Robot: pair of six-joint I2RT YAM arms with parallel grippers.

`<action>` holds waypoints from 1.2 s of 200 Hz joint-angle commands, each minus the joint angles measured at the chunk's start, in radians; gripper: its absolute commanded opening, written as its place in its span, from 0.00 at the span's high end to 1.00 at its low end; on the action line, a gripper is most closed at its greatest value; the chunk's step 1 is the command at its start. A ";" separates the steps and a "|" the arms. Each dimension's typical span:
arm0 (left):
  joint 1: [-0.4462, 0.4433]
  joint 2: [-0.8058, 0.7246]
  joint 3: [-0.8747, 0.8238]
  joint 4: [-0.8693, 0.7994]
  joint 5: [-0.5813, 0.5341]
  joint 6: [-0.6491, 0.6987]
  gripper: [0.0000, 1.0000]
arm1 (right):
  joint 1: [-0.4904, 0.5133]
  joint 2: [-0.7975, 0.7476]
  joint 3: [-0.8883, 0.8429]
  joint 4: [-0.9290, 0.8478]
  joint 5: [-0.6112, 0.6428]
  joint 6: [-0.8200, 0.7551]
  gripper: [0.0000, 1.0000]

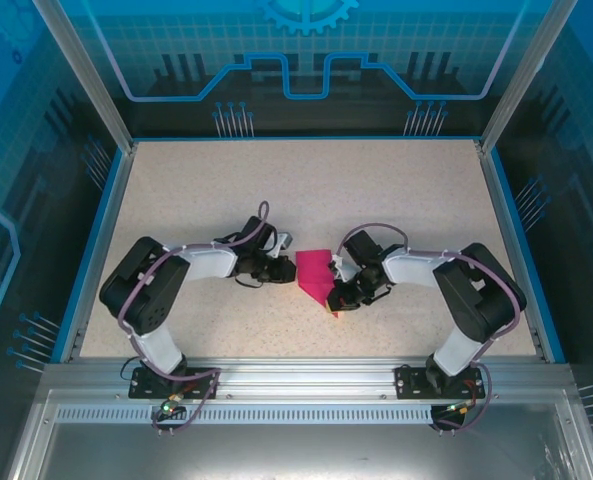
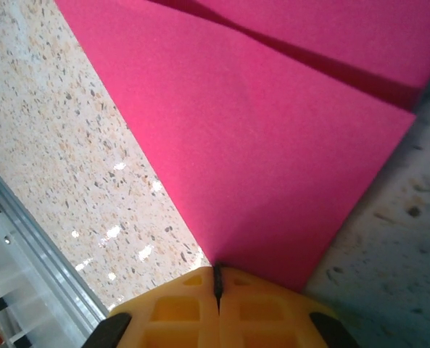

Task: Fold a paper plane with a square sheet of paper (fold left side to right side)

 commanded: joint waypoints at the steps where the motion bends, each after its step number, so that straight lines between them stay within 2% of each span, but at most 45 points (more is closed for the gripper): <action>1: 0.020 -0.113 -0.015 -0.072 -0.048 -0.021 0.74 | -0.009 -0.066 -0.011 0.000 0.096 -0.011 0.87; 25: 0.020 -0.186 -0.034 -0.106 -0.026 -0.100 0.64 | -0.008 -0.161 -0.014 -0.004 0.157 -0.032 0.72; 45: 0.014 -0.202 -0.080 -0.043 0.042 -0.200 0.57 | -0.002 -0.227 -0.019 -0.016 0.224 -0.059 0.63; 70: -0.001 -0.194 -0.121 0.047 0.079 -0.317 0.50 | 0.023 -0.297 -0.022 -0.038 0.307 -0.094 0.59; 102: -0.018 -0.139 -0.101 0.114 0.108 -0.362 0.46 | 0.085 -0.364 -0.025 -0.034 0.381 -0.129 0.57; 129: -0.039 -0.071 -0.066 0.147 0.121 -0.376 0.46 | 0.170 -0.368 -0.023 -0.029 0.478 -0.150 0.56; 147: -0.050 -0.035 -0.045 0.165 0.120 -0.381 0.48 | 0.242 -0.344 -0.014 -0.028 0.570 -0.159 0.52; 175: -0.060 -0.005 -0.024 0.206 0.137 -0.405 0.58 | 0.323 -0.278 0.010 -0.018 0.674 -0.179 0.49; 209: -0.066 0.004 -0.005 0.242 0.157 -0.440 0.70 | 0.349 -0.187 0.042 -0.008 0.704 -0.194 0.48; 240: -0.068 0.006 0.002 0.260 0.169 -0.470 0.73 | 0.360 -0.151 0.056 0.003 0.713 -0.210 0.47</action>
